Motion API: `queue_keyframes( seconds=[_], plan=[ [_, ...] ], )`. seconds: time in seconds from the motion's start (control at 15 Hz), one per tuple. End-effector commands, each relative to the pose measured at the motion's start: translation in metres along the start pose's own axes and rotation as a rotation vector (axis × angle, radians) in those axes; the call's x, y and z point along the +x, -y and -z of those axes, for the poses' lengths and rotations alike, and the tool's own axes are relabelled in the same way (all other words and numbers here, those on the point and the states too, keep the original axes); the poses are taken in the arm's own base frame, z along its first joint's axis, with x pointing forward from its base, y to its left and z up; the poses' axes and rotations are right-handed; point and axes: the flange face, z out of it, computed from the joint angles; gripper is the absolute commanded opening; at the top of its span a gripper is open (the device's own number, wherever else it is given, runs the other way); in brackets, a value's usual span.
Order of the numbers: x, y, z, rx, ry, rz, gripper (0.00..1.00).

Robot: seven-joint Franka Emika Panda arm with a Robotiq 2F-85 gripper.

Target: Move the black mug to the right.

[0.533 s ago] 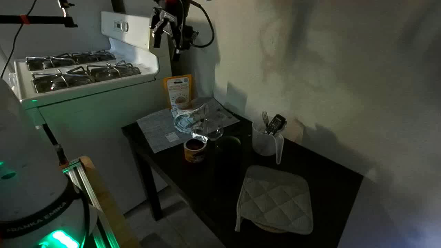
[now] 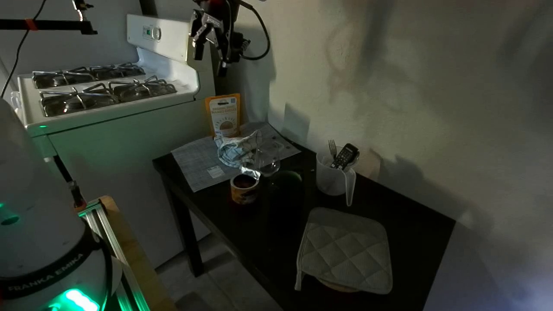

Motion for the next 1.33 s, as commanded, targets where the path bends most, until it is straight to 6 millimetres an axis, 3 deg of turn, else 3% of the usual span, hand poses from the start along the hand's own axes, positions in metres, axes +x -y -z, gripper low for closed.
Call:
queue_keyframes(
  seconds=[0.0, 0.33, 0.93, 1.07, 1.2, 1.27],
  plan=[
    [0.015, -0.016, -0.001, 0.029, -0.052, -0.021, 1.00],
    [0.048, -0.067, -0.015, 0.015, -0.096, -0.135, 1.00],
    [0.065, -0.168, -0.060, 0.026, 0.023, -0.424, 1.00],
    [0.066, -0.180, -0.065, 0.041, 0.048, -0.476, 1.00],
    [0.065, -0.181, -0.058, 0.098, 0.058, -0.471, 1.00],
    [0.063, -0.181, -0.066, 0.055, 0.043, -0.453, 1.00]
  ],
)
